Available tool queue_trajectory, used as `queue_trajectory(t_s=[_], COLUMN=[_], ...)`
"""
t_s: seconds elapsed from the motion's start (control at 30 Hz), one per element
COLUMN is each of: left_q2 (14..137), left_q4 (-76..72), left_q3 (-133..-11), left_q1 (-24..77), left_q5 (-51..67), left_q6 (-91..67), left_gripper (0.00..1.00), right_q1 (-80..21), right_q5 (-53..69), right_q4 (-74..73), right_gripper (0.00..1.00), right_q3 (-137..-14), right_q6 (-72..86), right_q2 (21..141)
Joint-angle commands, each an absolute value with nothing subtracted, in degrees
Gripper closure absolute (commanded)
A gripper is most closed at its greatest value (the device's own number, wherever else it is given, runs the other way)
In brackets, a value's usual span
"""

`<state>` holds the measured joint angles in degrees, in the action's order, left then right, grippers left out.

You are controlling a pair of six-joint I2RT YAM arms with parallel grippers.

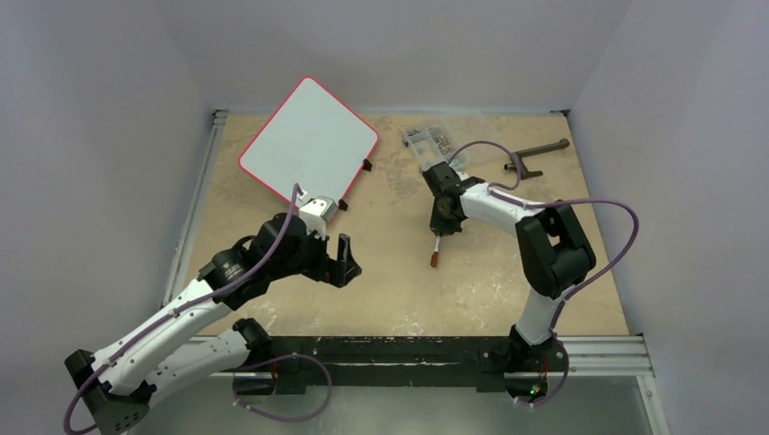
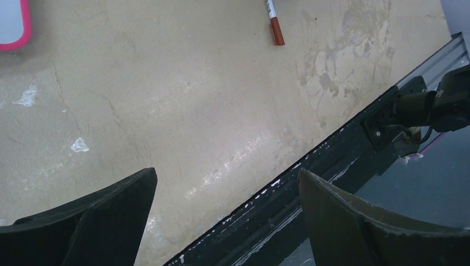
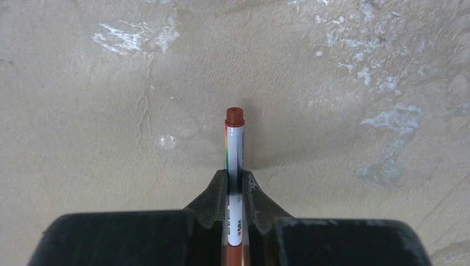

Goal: Write a sentence on the whiteboard
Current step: Open the whiteboard marker at the center of the board.

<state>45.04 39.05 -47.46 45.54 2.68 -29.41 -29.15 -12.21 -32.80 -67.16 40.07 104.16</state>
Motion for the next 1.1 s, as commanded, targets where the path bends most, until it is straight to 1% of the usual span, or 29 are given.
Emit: queue_trajectory(t_s=[0.0, 0.1, 0.2, 0.27, 0.57, 0.73, 0.93, 1.07], left_q2=[46.61, 46.85, 47.08, 47.53, 47.51, 49.94, 52.39, 54.70], left_q4=[31.94, 28.60, 26.34, 24.21, 8.31, -0.16, -12.81, -15.80], left_q3=[-46.99, -46.25, -45.76, -45.20, -39.05, -36.52, -32.83, -33.70], left_q1=[45.89, 45.88, 45.88, 45.92, 45.89, 45.88, 45.90, 45.88], left_q5=[4.68, 5.61, 5.54, 5.15, 2.68, 2.21, 2.64, 5.27], left_q6=[-30.49, -31.69, -32.84, -33.95, -36.99, -36.08, -36.04, -35.03], left_gripper=[0.00, 0.00, 0.04, 0.04, 0.07, 0.08, 0.12, 0.16], right_q1=[-29.44, -29.36, -29.39, -29.32, -29.27, -29.06, -28.59, -28.29], right_q5=[-9.98, -5.48, -3.24, -2.14, -0.21, -0.12, 0.87, 1.20], right_q4=[-32.75, -30.47, -29.21, -28.65, -25.65, -23.83, -22.59, -22.07], right_gripper=[1.00, 1.00, 1.00, 1.00, 1.00, 1.00, 1.00, 1.00], right_q3=[-65.97, -63.23, -61.52, -60.83, -57.21, -54.71, -51.95, -51.03], right_q6=[41.97, 44.53, 47.21, 49.13, 59.89, 65.65, 71.61, 73.87], right_q2=[96.75, 93.10, 90.28, 88.39, 78.87, 74.06, 69.14, 66.88])
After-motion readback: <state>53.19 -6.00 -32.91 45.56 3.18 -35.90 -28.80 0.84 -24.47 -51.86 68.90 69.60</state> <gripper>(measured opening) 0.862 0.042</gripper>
